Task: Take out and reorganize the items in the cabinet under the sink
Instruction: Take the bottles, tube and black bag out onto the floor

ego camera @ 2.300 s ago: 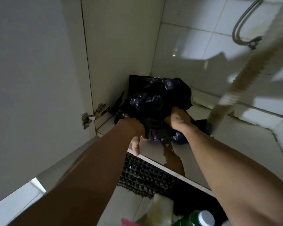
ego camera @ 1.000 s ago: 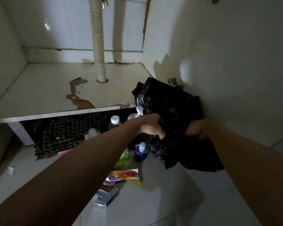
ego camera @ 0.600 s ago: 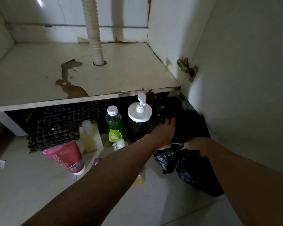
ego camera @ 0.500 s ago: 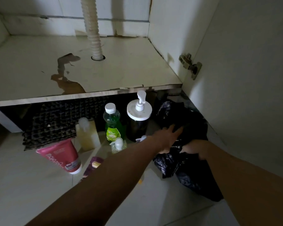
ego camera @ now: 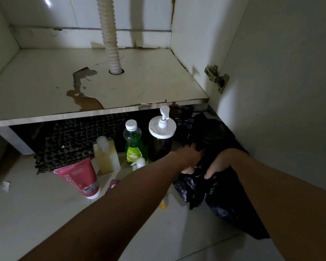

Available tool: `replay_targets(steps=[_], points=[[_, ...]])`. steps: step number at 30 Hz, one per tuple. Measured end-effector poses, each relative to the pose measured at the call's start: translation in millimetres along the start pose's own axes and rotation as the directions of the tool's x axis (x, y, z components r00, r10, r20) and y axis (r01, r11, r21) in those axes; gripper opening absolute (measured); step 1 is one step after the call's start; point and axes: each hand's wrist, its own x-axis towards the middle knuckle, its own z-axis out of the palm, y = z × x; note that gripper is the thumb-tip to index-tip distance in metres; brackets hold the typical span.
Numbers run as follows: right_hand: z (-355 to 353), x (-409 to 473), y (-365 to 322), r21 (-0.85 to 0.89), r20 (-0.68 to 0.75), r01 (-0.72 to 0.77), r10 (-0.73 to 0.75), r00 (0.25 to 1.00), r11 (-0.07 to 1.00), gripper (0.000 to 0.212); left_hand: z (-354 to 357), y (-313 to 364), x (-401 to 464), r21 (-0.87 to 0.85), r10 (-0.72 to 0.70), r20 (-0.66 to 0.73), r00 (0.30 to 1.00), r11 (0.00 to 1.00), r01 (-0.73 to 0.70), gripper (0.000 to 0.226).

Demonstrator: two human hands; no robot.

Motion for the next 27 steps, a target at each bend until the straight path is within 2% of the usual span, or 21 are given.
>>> replay_targets(steps=[1,2,5,7,10,12,14,19,21,23,25,27], points=[[-2.7,-2.4,-0.1,-0.033,0.02,-0.015,0.016,1.0,0.999,0.109,-4.1,-0.1,-4.1,-0.009,-0.001,0.006,1.0,1.0,0.001,0.098],[-4.5,-8.1,-0.3,-0.056,0.042,-0.004,0.007,0.999,0.998,0.108,-7.8,0.0,-7.5,-0.02,-0.005,0.008,1.0,1.0,0.006,0.099],[-9.0,-43.0,-7.2,-0.087,0.048,0.011,-0.007,0.999,0.996,0.066,-17.6,-0.3,-15.8,-0.002,-0.01,-0.015,1.0,1.0,0.01,0.101],[-14.2,-58.1,-7.6,-0.08,-0.067,0.045,-0.051,0.996,0.996,0.055,-25.1,-0.7,-22.2,0.022,-0.001,-0.024,1.0,1.0,0.001,0.099],[-20.9,-73.2,-5.7,-0.17,0.048,-0.062,0.072,0.996,0.983,0.068,-39.4,-3.1,-31.0,0.037,-0.007,-0.013,1.0,0.999,0.008,0.095],[-29.4,-77.8,-4.1,-0.116,0.062,-0.072,0.08,0.995,0.991,0.072,-48.8,-4.3,-37.9,0.04,-0.004,-0.017,1.0,0.999,0.004,0.089],[-38.5,-83.7,-3.1,-0.059,0.058,-0.051,0.054,0.997,0.997,0.066,-58.1,-6.8,-46.6,0.018,0.01,-0.061,0.998,1.0,-0.009,0.077],[-58.5,-93.7,-14.1,0.131,-0.027,0.09,-0.087,0.996,0.987,0.027,-86.9,-22.0,-81.6,-0.159,-0.028,-0.297,0.954,0.987,-0.02,0.035],[-62.1,-94.4,-22.8,0.14,-0.122,0.196,-0.18,0.976,0.971,0.028,-98.2,-30.3,-98.1,-0.21,-0.087,-0.403,0.911,0.978,0.0,0.019],[-64.0,-94.1,-32.0,0.153,-0.212,0.316,-0.281,0.936,0.936,0.034,-108.0,-39.5,-112.5,-0.267,-0.181,-0.482,0.857,0.962,0.053,0.012],[-63.1,-96.4,-43.1,0.158,-0.23,0.398,-0.358,0.905,0.904,0.034,-114.9,-49.3,-126.7,-0.371,-0.274,-0.464,0.843,0.924,0.096,0.008],[-59.5,-100.3,-55.7,0.161,-0.169,0.44,-0.415,0.894,0.883,0.034,-116.8,-58.0,-139.6,-0.484,-0.309,-0.352,0.884,0.868,0.111,0.006]])
